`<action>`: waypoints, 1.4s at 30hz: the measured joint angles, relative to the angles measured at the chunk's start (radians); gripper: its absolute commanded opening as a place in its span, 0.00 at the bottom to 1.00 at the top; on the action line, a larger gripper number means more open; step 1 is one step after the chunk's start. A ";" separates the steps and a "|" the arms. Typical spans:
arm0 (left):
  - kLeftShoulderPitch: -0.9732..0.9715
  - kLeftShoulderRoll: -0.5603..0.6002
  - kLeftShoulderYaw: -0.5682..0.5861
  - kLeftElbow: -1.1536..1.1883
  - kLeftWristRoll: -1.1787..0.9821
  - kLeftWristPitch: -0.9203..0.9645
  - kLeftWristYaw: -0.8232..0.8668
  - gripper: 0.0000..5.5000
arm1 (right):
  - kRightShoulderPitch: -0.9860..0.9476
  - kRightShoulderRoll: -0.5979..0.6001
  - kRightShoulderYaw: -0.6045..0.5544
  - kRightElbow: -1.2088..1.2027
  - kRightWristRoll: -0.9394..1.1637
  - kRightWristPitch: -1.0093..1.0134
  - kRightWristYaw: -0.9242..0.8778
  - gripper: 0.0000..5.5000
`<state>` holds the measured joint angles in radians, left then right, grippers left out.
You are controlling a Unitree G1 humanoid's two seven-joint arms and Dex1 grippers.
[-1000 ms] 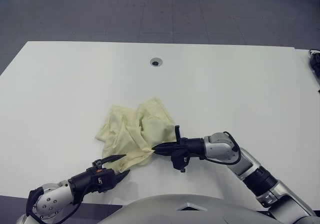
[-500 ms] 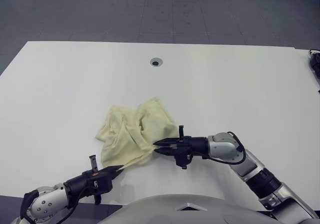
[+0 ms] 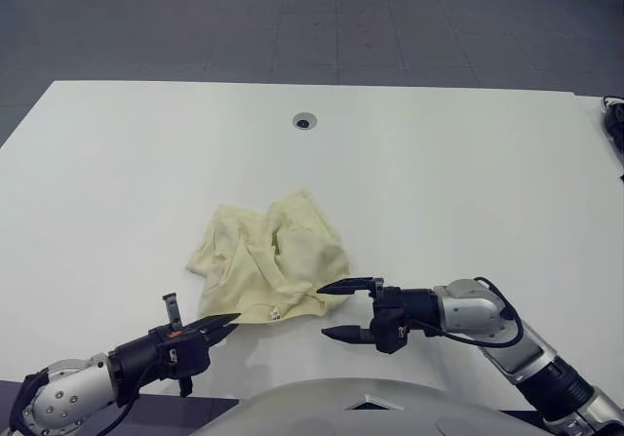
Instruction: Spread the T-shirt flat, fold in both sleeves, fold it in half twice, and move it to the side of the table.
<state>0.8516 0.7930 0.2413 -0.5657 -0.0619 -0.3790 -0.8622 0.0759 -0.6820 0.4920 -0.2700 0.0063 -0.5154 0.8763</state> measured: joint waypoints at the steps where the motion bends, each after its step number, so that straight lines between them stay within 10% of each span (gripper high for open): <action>1: 0.003 0.004 0.010 -0.005 -0.004 0.002 -0.004 0.00 | 0.000 0.000 -0.009 -0.003 0.001 0.000 -0.004 0.74; 11: 0.021 0.007 0.038 -0.016 -0.019 0.011 -0.036 0.00 | 0.006 0.020 -0.027 0.068 -0.059 -0.039 -0.048 0.97; 42: 0.009 0.005 0.019 -0.018 -0.019 0.018 -0.047 0.00 | 0.018 0.085 0.009 0.272 -0.160 -0.120 -0.136 0.07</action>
<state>0.8607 0.7977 0.2605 -0.5837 -0.0812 -0.3609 -0.9091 0.0935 -0.5967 0.5014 0.0024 -0.1537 -0.6354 0.7400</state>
